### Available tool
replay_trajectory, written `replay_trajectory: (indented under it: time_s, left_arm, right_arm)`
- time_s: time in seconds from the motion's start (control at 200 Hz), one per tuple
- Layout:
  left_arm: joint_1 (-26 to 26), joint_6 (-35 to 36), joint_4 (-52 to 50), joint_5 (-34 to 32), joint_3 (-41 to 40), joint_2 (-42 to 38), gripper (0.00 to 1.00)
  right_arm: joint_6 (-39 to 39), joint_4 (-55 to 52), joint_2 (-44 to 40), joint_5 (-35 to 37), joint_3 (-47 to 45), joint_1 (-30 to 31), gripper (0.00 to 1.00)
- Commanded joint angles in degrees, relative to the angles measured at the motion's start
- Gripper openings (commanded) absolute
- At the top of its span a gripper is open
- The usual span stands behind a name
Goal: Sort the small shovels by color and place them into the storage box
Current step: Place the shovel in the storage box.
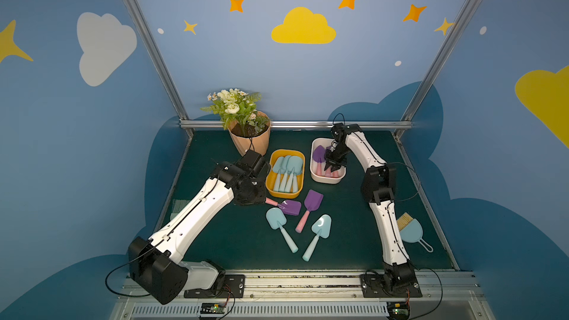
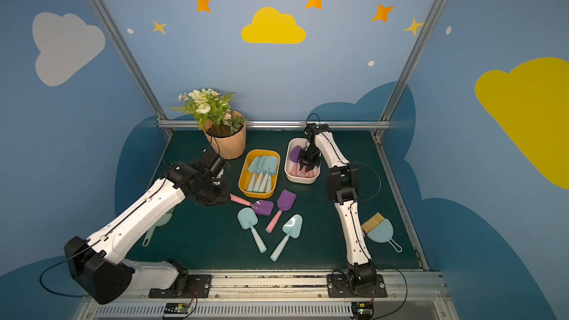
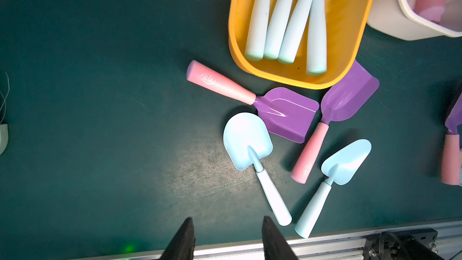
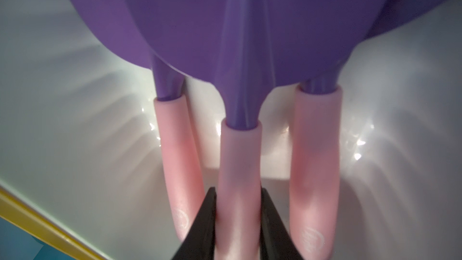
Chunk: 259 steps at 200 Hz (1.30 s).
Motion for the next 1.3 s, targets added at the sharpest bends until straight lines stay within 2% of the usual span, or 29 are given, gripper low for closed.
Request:
replay_trajectory:
  time_s: [0.0,0.646,0.976,1.291]
  left_arm:
    - [0.34,0.66,-0.58,0.03,-0.32,-0.40,0.34]
    - [0.47,0.93,-0.76,0.04,0.78,-0.08,0.35]
    - [0.46,0.99,-0.95,0.11,0.91,-0.35,0.35]
    - [0.46,0.05,-1.56,0.52,0.74,-2.08,0.36]
  right_arm:
    - [0.15,-1.67,0.61,0.19,0.08,-0.06,0.15]
    - [0.35,-1.83,0.18,0.01,0.08,-0.21,0.32]
    - [0.16,-2.65,-2.01,0.61,0.16,-0.34,0.34]
    - [-1.05,-6.06,-9.56,2.77,0.14,-0.42,0.34]
